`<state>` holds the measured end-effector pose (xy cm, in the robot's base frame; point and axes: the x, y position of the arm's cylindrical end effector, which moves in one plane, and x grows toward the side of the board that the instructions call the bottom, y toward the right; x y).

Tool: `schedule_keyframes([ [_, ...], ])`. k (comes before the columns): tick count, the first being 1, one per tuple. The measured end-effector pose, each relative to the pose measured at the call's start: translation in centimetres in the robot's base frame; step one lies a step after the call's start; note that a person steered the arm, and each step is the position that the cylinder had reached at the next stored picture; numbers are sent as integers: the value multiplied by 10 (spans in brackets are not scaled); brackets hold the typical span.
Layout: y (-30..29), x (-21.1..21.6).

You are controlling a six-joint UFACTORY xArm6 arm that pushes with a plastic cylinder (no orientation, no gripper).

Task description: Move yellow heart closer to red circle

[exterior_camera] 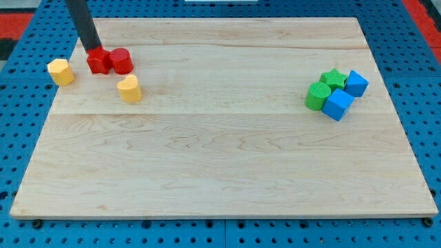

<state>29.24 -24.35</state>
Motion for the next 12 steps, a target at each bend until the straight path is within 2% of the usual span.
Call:
schedule_keyframes([
  [1, 0, -11],
  [2, 25, -25],
  [3, 88, -24],
  [4, 132, 16],
  [5, 134, 83],
  [6, 130, 142],
  [7, 96, 179],
  [8, 59, 178],
  [12, 62, 88],
])
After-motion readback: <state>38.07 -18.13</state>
